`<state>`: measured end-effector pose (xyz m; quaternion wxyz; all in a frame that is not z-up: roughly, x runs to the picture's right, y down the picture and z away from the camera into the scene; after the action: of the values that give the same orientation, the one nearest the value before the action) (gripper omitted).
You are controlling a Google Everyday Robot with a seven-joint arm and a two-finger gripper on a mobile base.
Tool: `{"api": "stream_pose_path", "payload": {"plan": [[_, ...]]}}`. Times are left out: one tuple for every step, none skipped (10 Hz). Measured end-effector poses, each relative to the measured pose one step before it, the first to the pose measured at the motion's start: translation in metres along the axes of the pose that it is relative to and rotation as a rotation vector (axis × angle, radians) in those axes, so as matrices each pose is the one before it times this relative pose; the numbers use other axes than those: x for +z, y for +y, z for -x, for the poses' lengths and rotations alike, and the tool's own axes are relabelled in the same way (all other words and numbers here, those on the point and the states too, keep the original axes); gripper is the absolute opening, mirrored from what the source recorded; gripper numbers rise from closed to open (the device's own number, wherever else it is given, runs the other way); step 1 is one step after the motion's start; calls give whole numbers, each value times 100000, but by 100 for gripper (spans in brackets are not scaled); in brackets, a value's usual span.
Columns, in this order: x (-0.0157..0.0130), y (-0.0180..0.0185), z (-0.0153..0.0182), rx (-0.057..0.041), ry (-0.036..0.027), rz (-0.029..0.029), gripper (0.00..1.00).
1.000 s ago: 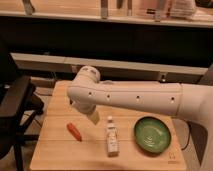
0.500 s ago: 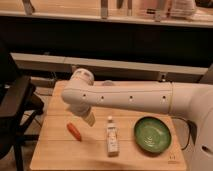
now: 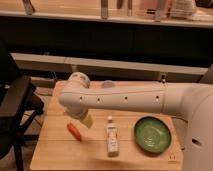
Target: Drag the pepper across the table
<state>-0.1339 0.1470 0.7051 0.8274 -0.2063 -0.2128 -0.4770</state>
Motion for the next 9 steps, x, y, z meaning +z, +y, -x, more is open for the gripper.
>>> {"api": "stream_pose_path", "payload": {"plan": [[442, -115, 269, -1463, -797, 270, 80], [564, -49, 267, -1668, -943, 373, 80], [743, -95, 308, -1812, -935, 327, 80], [697, -181, 473, -1796, -943, 275, 80], [258, -134, 236, -1016, -532, 136, 80], [314, -129, 175, -906, -521, 279, 80], [629, -253, 409, -1511, -826, 487, 80], [530, -154, 292, -1257, -641, 451, 80], [645, 61, -155, -1465, -173, 531, 80]]}}
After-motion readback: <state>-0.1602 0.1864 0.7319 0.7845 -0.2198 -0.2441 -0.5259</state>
